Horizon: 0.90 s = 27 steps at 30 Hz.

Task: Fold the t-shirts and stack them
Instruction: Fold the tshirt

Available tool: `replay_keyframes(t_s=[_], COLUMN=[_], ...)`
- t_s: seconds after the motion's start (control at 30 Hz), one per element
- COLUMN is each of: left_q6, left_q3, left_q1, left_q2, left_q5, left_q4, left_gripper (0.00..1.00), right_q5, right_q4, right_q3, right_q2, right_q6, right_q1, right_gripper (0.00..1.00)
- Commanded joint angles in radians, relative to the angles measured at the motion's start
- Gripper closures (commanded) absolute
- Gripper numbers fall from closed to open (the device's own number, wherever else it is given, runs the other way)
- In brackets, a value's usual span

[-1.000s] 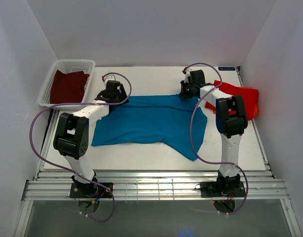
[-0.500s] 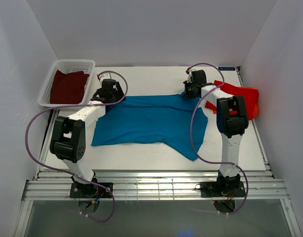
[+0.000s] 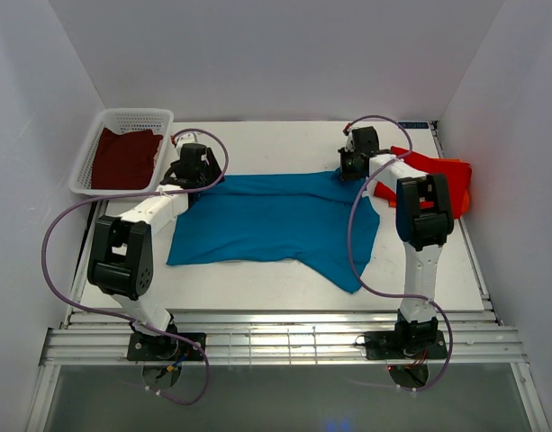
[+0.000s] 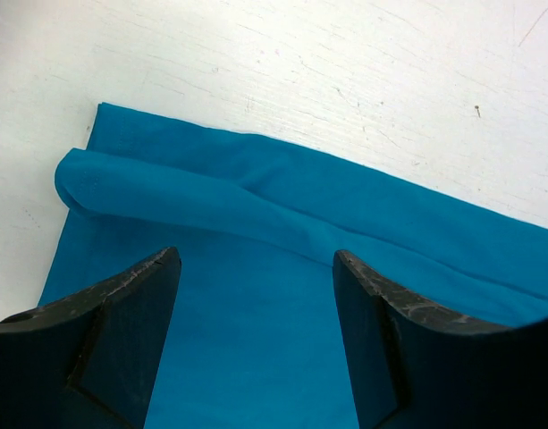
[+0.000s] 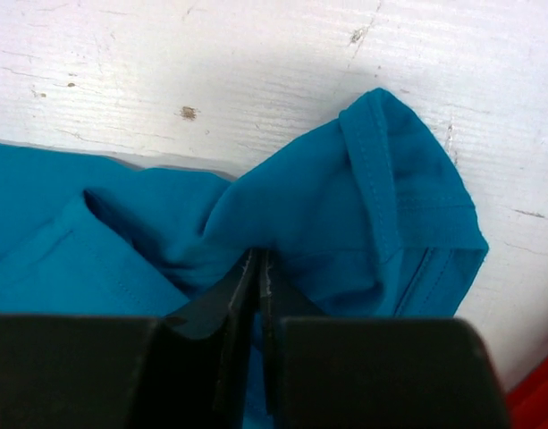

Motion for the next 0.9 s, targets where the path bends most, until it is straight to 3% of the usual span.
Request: replay_keyframes(t_s=[0.0, 0.23, 0.43, 0.87], left_q6=[0.001, -0.002, -0.005, -0.008], left_q3=[-0.007, -0.010, -0.003, 0.031], left_q1=[0.010, 0.010, 0.012, 0.024], left_q2=[-0.059, -0.057, -0.040, -0.005], left_q5=[-0.001, 0.008, 0.034, 0.039], left_q4=[0.021, 0.025, 0.024, -0.021], left_gripper=[0.21, 0.20, 0.20, 0.18], right_q5=[-0.039, -0.247, -0.387, -0.442], right_q4=[0.054, 0.254, 0.103, 0.100], right_q3=[0.015, -0.044, 0.141, 0.117], right_q2=[-0.063, -0.182, -0.013, 0.084], right_q6=[-0.032, -0.021, -0.026, -0.024], right_q1=[-0.012, -0.012, -0.012, -0.012], right_gripper=[0.86, 0.58, 0.57, 0.57])
